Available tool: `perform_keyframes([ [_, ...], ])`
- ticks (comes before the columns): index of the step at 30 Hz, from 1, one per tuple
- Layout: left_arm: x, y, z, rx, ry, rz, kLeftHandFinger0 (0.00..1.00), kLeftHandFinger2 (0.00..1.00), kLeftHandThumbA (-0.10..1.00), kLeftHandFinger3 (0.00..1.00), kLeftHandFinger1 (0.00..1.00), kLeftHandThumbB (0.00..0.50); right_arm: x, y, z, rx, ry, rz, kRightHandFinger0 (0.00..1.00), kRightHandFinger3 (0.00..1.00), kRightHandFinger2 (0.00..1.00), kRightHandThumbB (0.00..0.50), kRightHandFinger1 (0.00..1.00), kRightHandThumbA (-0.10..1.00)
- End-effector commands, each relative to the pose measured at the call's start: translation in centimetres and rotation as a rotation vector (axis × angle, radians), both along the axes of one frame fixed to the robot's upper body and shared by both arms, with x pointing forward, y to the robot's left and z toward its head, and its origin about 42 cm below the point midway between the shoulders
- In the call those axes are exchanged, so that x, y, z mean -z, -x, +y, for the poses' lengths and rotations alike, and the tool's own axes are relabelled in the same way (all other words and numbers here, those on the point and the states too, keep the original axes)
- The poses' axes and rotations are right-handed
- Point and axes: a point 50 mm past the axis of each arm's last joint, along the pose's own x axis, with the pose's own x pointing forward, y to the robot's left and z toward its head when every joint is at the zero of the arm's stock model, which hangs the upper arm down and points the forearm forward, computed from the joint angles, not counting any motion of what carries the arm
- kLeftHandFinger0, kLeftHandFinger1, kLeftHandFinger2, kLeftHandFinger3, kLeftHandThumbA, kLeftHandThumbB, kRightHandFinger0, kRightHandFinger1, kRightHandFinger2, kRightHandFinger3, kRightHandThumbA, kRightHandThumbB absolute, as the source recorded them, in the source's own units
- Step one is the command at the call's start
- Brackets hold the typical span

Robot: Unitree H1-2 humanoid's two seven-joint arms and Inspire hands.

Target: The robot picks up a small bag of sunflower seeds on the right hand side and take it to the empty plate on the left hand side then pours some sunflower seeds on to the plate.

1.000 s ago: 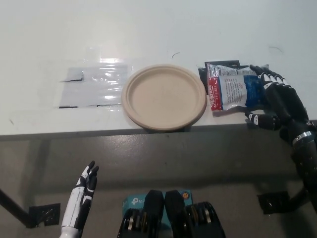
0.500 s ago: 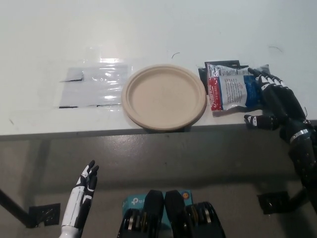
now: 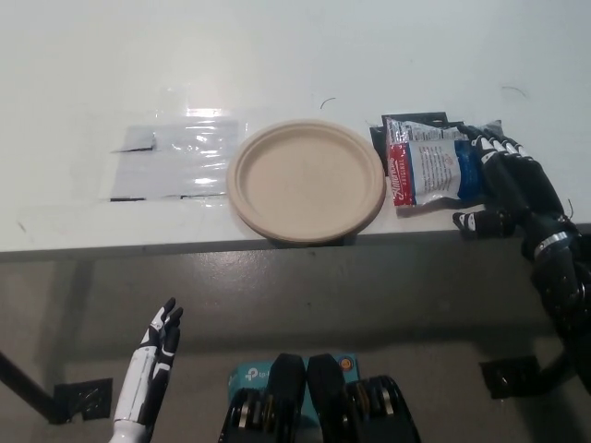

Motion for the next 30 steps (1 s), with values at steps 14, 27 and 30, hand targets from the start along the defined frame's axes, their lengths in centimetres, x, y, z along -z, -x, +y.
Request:
perform_keyframes([
  [14,-1.0,-0.3,0.0,-0.011,0.013,-0.073,1.0,1.0,1.0,1.0,1.0,0.054,-3.6,-2.6,0.2,0.014,0.001,-0.077,1.0,1.0,1.0,0.5,1.0,0.89],
  [27,-1.0,-0.2,0.0,-0.007,0.022,-0.072,1.0,1.0,1.0,1.0,1.0,0.038,-2.4,-3.9,0.5,0.023,0.019,-0.025,1.0,1.0,1.0,0.5,1.0,0.88],
  [30,-0.9,-0.3,-0.1,-0.009,0.033,-0.076,1.0,1.0,1.0,1.0,1.0,0.047,-2.5,-4.1,0.7,0.026,0.022,-0.014,1.0,1.0,1.0,0.5,1.0,0.87],
])
